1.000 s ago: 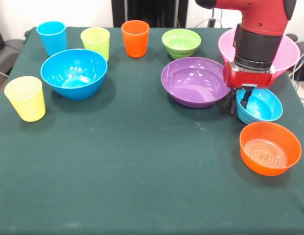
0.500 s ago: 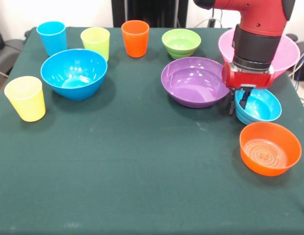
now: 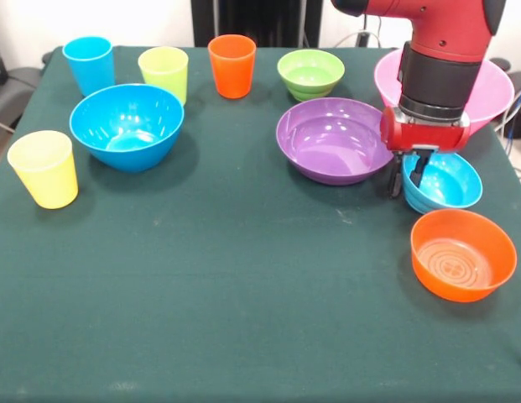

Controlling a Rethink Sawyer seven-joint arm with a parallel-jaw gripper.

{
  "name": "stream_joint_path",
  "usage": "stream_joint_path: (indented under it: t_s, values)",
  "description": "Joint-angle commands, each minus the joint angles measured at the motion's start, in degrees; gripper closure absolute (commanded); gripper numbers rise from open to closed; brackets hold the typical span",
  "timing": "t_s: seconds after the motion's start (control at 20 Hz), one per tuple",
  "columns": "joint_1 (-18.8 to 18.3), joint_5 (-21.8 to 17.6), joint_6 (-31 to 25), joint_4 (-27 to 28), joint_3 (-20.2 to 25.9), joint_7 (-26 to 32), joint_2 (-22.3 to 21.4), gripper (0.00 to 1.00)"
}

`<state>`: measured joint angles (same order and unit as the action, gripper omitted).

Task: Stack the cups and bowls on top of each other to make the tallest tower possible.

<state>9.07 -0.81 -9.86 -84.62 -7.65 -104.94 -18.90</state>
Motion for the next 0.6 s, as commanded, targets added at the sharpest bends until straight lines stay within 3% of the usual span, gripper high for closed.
stream_joint_path:
  t_s: [0.05,0.6]
  values:
    - [-1.6,-0.4,0.0,3.1,3.0,-6.0,4.4,1.00]
    - [-2.6,-1.8,1.0,3.4,4.0,-4.7,4.4,1.00]
